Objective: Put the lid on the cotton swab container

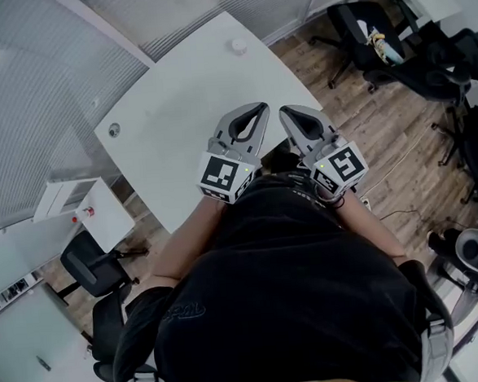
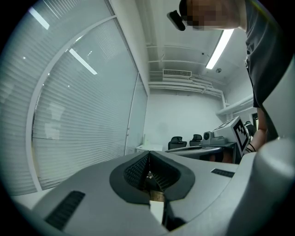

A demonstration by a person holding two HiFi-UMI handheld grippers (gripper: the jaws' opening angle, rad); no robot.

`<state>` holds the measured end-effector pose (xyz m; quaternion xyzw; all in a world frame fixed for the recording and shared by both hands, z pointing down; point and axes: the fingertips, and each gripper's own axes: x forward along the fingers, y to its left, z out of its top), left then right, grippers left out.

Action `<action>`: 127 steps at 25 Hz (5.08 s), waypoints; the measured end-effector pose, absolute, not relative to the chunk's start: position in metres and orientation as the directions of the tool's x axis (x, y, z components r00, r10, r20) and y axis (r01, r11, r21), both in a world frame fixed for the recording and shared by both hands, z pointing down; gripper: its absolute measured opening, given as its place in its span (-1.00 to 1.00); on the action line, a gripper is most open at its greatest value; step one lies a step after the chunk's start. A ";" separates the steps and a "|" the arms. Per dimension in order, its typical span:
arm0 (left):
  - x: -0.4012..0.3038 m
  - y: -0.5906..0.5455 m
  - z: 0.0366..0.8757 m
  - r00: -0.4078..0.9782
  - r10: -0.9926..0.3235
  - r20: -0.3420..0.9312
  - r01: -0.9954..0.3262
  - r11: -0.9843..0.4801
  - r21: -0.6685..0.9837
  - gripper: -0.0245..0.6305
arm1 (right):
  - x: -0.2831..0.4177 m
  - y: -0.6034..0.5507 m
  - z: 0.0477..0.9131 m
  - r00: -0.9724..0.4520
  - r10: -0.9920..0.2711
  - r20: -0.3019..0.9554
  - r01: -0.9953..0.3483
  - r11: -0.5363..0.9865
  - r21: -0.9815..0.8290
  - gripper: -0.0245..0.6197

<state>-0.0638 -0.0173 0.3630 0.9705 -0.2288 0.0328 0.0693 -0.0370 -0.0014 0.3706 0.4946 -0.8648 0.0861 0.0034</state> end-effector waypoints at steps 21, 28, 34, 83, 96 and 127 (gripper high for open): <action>-0.107 -0.047 0.377 0.819 -0.559 0.128 -0.572 -0.812 0.115 -0.87 | -0.074 -0.044 0.376 -0.623 -0.776 0.098 -0.780 0.608 -0.145 -0.86; -0.097 -0.063 0.380 0.818 -0.560 0.130 -0.574 -0.809 0.125 -0.87 | -0.065 -0.059 0.380 -0.626 -0.772 0.110 -0.778 0.609 -0.153 -0.86; -0.084 -0.084 0.390 0.811 -0.565 0.148 -0.583 -0.803 0.126 -0.87 | -0.048 -0.078 0.387 -0.619 -0.776 0.122 -0.783 0.599 -0.169 -0.86; -0.006 -0.284 0.608 0.657 -0.610 0.443 -0.716 -0.689 0.114 0.21 | 0.055 -0.225 0.473 -0.674 -0.692 0.259 -0.736 0.600 -0.313 -0.86; -0.006 -0.308 0.682 0.597 -0.583 0.551 -0.751 -0.647 0.131 0.22 | 0.057 -0.236 0.498 -0.681 -0.664 0.308 -0.730 0.587 -0.350 -0.86; -0.006 -0.328 0.744 0.494 -0.568 0.658 -0.788 -0.612 0.063 -0.13 | 0.054 -0.221 0.526 -0.699 -0.622 0.354 -0.713 0.562 -0.421 -0.86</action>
